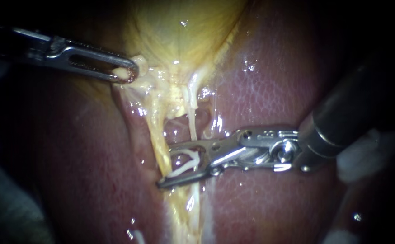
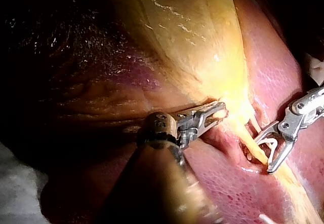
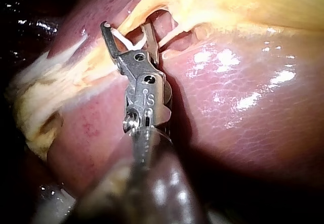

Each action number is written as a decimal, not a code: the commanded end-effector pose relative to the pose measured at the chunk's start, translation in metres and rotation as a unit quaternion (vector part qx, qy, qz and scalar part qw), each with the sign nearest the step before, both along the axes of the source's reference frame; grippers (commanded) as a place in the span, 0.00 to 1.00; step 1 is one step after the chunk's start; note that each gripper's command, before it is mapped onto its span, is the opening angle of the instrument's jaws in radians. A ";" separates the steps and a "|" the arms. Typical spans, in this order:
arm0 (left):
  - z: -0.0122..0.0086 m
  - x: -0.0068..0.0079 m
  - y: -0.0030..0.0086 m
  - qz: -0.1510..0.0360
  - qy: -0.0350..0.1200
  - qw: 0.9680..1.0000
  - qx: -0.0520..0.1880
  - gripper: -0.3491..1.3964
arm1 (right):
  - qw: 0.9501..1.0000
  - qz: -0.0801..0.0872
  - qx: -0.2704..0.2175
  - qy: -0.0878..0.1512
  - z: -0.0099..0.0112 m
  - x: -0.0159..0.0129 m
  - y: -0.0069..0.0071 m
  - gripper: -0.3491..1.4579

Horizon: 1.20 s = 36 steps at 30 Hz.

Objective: Clipping first clip left tube

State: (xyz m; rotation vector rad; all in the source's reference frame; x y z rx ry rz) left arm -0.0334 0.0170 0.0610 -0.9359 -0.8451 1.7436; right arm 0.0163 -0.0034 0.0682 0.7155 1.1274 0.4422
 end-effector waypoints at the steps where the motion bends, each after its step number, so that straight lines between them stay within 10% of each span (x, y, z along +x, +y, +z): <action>1: 0.0000 0.0000 0.0000 0.000 0.000 1.000 0.000 0.00 | 1.000 0.004 0.003 0.005 -0.0001 0.0003 -0.0001 0.47; 12: 0.0000 0.0001 0.0000 0.000 0.000 1.000 0.000 0.00 | 0.998 0.001 0.031 0.057 -0.0021 0.0020 -0.0016 0.47; 24: -0.0001 0.0003 0.0001 0.000 0.000 1.000 0.000 0.00 | 0.992 -0.046 0.047 0.105 -0.0056 0.0026 -0.0046 0.46; 32: -0.0001 0.0003 0.0001 0.000 0.000 1.000 0.000 0.00 | 0.989 -0.070 0.051 0.118 -0.0059 0.0026 -0.0045 0.41; 36: -0.0001 0.0003 0.0001 0.000 0.000 1.000 0.000 0.00 | 0.991 -0.054 0.047 0.112 -0.0059 0.0023 -0.0040 0.34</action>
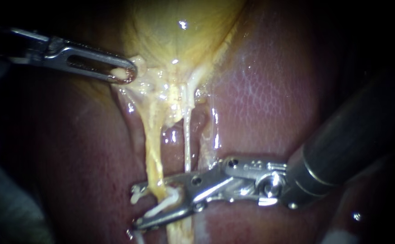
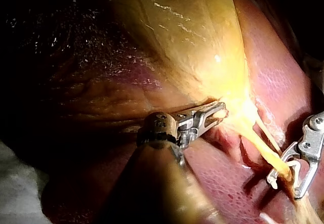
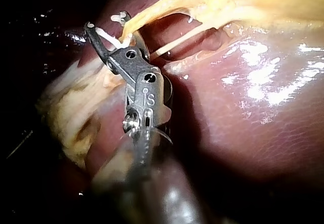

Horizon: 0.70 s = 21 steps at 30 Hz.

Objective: Clipping first clip left tube

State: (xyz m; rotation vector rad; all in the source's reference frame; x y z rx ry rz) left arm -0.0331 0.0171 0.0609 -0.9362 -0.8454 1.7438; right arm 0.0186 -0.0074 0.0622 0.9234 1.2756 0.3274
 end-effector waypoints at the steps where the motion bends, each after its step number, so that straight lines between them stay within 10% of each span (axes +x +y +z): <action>1: 0.0000 0.0000 0.0000 0.000 0.000 1.000 0.000 0.00 | 1.000 0.007 -0.001 -0.002 0.0000 -0.0002 0.0001 0.31; 13: 0.0000 0.0000 0.0000 0.000 0.000 1.000 0.000 0.00 | 1.000 0.021 0.015 -0.012 -0.0005 -0.0013 0.0013 0.00; 21: 0.0000 0.0000 0.0000 0.000 0.000 1.000 0.000 0.00 | 0.996 0.050 0.056 -0.043 -0.0006 -0.0020 0.0011 0.00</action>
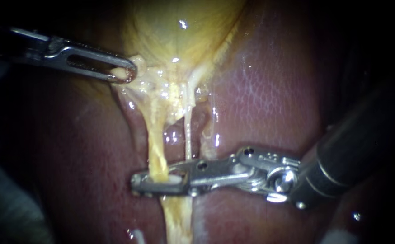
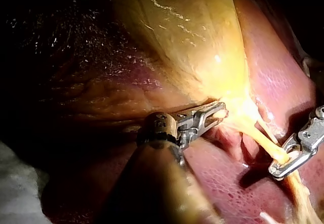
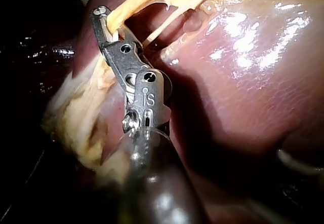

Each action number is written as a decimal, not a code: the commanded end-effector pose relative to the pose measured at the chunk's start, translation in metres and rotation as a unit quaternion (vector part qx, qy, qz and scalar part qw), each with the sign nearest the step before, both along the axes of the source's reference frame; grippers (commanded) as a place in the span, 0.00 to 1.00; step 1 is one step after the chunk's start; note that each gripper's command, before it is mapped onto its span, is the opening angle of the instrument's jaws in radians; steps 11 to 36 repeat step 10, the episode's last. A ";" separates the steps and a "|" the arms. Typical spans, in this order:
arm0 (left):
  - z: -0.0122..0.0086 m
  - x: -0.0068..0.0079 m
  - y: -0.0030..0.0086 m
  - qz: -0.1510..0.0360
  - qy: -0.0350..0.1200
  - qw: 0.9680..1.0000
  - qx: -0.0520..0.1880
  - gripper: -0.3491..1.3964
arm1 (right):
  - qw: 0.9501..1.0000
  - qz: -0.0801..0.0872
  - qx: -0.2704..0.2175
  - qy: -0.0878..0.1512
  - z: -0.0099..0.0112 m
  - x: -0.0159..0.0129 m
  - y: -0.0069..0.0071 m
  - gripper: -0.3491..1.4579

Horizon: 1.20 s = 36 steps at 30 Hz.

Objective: Clipping first clip left tube

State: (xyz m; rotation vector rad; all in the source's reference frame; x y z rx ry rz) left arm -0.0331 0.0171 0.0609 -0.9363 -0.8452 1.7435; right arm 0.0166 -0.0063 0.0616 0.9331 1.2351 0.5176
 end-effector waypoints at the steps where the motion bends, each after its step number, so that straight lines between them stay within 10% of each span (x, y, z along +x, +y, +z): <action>1: 0.0000 0.0000 0.0000 0.000 0.000 1.000 0.000 0.00 | 1.000 -0.001 0.000 0.001 0.0002 0.0000 0.0000 0.00; 36: 0.0000 0.0000 0.0000 0.000 0.000 1.000 0.000 0.00 | 1.000 -0.002 0.007 -0.002 0.0005 -0.0001 -0.0001 0.00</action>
